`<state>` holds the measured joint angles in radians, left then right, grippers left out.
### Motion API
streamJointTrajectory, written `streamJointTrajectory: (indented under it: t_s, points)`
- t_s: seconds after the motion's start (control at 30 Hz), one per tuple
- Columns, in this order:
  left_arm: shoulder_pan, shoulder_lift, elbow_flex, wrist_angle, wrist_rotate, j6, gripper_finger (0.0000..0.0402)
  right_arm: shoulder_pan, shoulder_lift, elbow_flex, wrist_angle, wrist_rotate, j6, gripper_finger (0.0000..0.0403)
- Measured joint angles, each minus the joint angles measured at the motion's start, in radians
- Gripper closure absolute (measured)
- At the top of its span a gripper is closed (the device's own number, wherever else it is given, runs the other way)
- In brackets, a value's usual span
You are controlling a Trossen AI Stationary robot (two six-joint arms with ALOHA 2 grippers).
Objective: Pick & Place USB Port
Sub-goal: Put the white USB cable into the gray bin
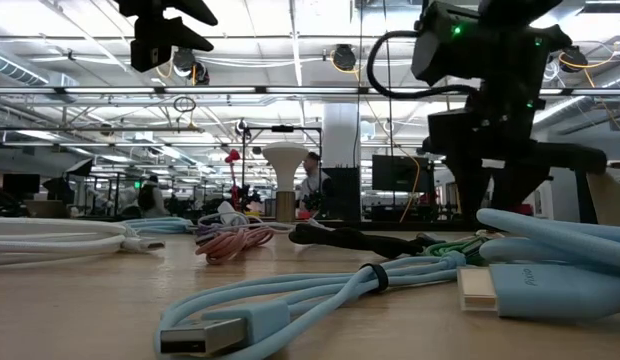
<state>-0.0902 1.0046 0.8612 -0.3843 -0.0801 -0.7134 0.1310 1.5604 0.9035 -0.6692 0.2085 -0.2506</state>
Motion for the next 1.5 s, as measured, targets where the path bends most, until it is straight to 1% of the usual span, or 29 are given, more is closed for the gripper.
streamJointTrajectory:
  t_s: [0.13,0.43,0.57,0.73,0.87,0.97,1.03,1.17,1.2,1.23,1.33,1.43,1.5]
  points:
    - [0.0,0.0,0.0,0.0,0.0,-0.006,0.0257,-0.006,0.0,-0.006,0.049,0.0,0.0,0.0264]
    - [0.0,0.0,0.0,0.0,-0.012,-0.022,0.0257,-0.036,0.01,-0.007,0.059,-0.004,-0.049,0.0264]
    - [0.0,0.0,0.0,0.0,-0.018,-0.024,0.0257,-0.046,0.028,-0.007,0.07,-0.006,-0.063,0.0264]
    - [0.0,0.0,0.0,0.001,-0.018,-0.031,0.0257,-0.051,0.076,-0.005,0.055,-0.05,-0.068,0.0264]
    - [0.0,0.0,0.0,0.013,-0.018,-0.032,0.0257,-0.051,0.105,-0.003,0.044,-0.052,-0.055,0.0266]
    - [0.0,0.0,0.0,0.019,-0.018,-0.032,0.0257,-0.051,0.105,-0.004,0.054,-0.051,-0.049,0.0281]
    - [0.0,0.0,0.0,0.019,-0.019,-0.032,0.0257,-0.051,0.105,-0.004,0.055,-0.052,-0.045,0.0303]
    - [0.0,0.0,0.0,0.02,-0.019,-0.032,0.0257,-0.05,0.107,-0.005,0.046,-0.061,-0.015,0.0374]
    - [0.0,0.0,0.0,0.02,-0.019,-0.032,0.0257,-0.05,0.107,-0.005,0.046,-0.06,-0.003,0.0386]
    - [0.0,0.0,0.0,0.021,-0.019,-0.032,0.0257,-0.05,0.107,0.0,0.047,-0.058,0.018,0.0391]
    - [0.0,0.0,0.0,0.02,-0.023,-0.031,0.0257,-0.052,0.097,0.03,0.039,-0.034,0.118,0.0388]
    - [0.0,0.0,0.0,0.022,-0.027,-0.026,0.0257,-0.068,0.079,0.098,0.088,0.047,0.203,0.0396]
    - [0.001,0.0,0.0,0.022,-0.027,-0.024,0.0257,-0.082,0.042,0.161,0.093,0.111,0.278,0.0398]
